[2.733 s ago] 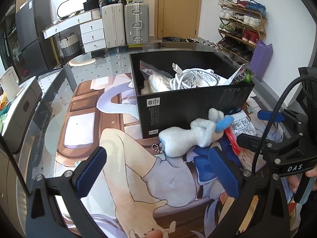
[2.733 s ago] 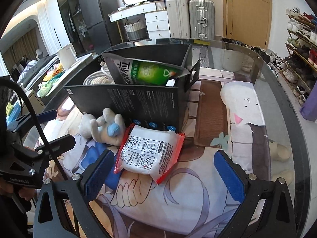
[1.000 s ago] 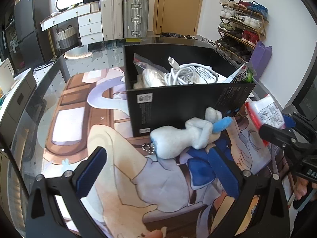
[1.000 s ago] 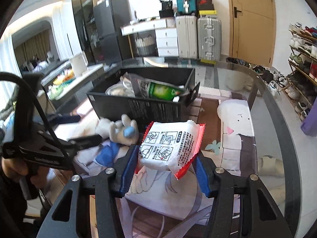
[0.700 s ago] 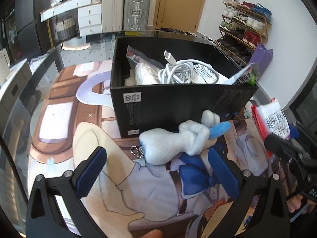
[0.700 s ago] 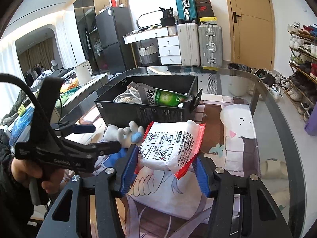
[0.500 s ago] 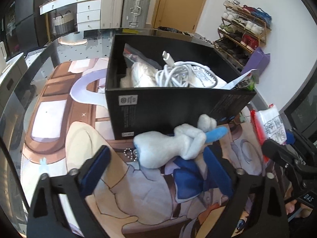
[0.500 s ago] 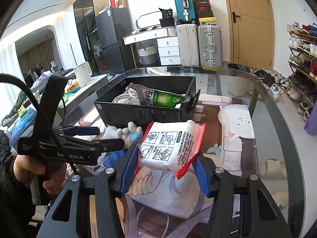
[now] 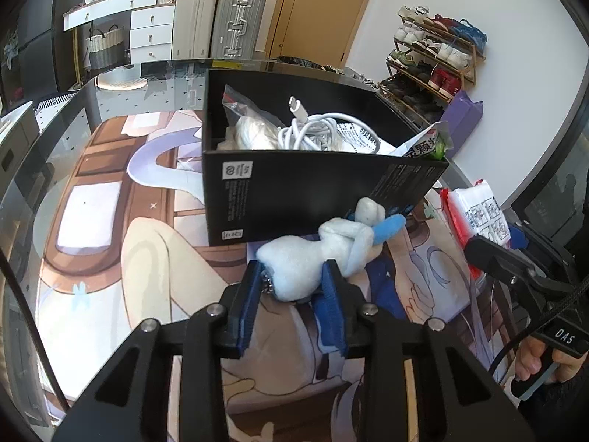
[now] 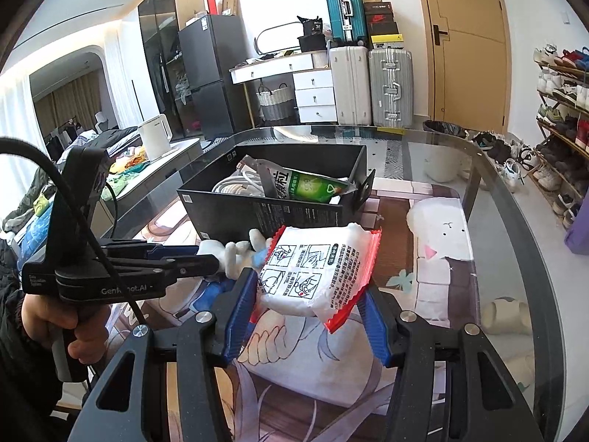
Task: Organize soft objects
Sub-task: 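Grasp the white plush bunny toy with the left gripper, then carry the plush bunny with left gripper while right gripper carries printed packet over box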
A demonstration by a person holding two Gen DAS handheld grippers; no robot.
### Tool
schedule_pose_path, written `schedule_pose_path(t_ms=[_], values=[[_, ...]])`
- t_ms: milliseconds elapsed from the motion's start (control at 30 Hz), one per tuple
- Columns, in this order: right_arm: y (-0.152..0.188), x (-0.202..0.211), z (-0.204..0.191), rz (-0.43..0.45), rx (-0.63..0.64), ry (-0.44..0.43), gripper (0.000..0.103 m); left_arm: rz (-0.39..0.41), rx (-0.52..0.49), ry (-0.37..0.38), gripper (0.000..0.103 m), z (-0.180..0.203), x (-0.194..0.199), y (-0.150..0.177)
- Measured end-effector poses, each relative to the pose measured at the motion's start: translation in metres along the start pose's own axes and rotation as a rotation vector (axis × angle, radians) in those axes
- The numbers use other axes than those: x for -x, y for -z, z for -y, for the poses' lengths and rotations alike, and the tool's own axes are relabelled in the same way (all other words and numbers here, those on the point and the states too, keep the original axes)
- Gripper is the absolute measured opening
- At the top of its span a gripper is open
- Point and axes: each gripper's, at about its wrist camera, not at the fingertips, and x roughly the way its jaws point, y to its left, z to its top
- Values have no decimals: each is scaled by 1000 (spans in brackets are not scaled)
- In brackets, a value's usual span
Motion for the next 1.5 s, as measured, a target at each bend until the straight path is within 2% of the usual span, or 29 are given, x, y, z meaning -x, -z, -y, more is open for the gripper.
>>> schedule_pose_path(t_ms=[133,200,233,267,400,567,767,800,833,967,1267,1500], values=[[-1,0,-3,-1,6,2,55,-5,-5,-9,34,2,1,2],[-2,1,-4,-2,8,3,55,-15,-4,-11,41,3,1,1],[-2,1,-4,-2,9,3,55,-23,-4,-13,54,4,1,0],[-2,1,-5,-1,10,2,55,-24,-9,-16,61,5,2,1],[-2,2,-3,-2,3,-2,55,-32,-35,-32,64,15,0,1],[-2,1,-2,-6,2,-1,55,-28,-37,-43,78,19,-7,-4],[-1,1,0,-6,-7,3,55,-26,-4,-32,76,20,-16,-17],[-1,0,0,-7,-8,3,55,-25,3,-29,73,20,-16,-18],[0,0,-1,-7,-7,3,55,-23,8,-26,59,19,-16,-19],[0,0,0,-6,-6,2,55,-20,-2,-10,53,16,-14,-18],[-4,4,-2,1,2,8,55,-13,-11,31,52,12,-2,-6],[-7,13,-5,32,14,0,55,41,-12,53,52,10,20,-5]])
